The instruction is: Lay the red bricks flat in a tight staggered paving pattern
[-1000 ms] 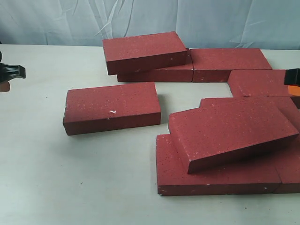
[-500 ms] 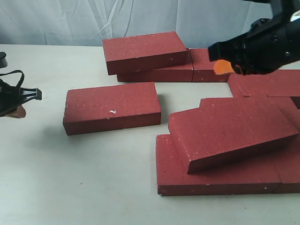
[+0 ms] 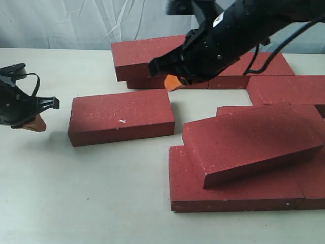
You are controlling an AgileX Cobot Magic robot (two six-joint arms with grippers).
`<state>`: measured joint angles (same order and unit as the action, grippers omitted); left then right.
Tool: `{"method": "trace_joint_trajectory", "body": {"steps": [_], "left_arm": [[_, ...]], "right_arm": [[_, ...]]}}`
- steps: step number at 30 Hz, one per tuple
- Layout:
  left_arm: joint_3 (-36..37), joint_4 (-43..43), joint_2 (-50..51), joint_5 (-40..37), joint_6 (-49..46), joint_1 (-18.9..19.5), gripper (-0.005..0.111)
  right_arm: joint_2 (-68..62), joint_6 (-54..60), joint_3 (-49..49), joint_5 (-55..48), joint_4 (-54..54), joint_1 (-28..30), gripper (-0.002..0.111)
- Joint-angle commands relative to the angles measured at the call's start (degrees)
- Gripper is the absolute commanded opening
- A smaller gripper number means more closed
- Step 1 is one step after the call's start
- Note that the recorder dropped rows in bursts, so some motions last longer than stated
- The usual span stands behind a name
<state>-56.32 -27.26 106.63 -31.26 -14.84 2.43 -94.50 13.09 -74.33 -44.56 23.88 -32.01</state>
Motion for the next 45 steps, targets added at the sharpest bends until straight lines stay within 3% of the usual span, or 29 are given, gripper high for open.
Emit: {"method": "trace_joint_trajectory", "body": {"steps": [1, 7, 14, 24, 28, 34, 45], "left_arm": [[-2.32, -6.16, 2.46, -2.54, -5.25, -0.32, 0.0], [-2.78, -8.1, 4.14, -2.28, -5.98, -0.32, 0.0], [-2.93, -15.2, 4.23, -1.47, -13.22, -0.95, 0.0], [-4.38, -13.41, 4.23, 2.95, -13.35, -5.95, 0.0], [-4.51, -14.77, 4.23, 8.62, -13.72, -8.04, 0.0], [-5.97, -17.79, 8.8, 11.32, -15.41, -11.53, 0.0], [-11.32, -22.22, 9.39, 13.16, -19.78, -12.0, 0.0]], "right_arm": [[-5.07, 0.29, -4.93, -3.44, -2.83, -2.88, -0.001], [-12.07, 0.29, -11.48, -6.39, -3.0, -5.98, -0.001], [-19.71, 0.2, -16.38, -7.5, -3.14, -9.12, -0.001], [-26.23, 0.2, -17.36, -5.73, -3.97, -9.96, -0.001], [-27.84, -0.46, -17.36, -3.34, -7.98, -9.96, -0.001], [-29.22, -15.97, -17.36, 0.2, -25.43, -9.96, -0.001], [-29.22, -22.39, -17.36, 4.97, -28.66, -9.96, -0.001]]}}
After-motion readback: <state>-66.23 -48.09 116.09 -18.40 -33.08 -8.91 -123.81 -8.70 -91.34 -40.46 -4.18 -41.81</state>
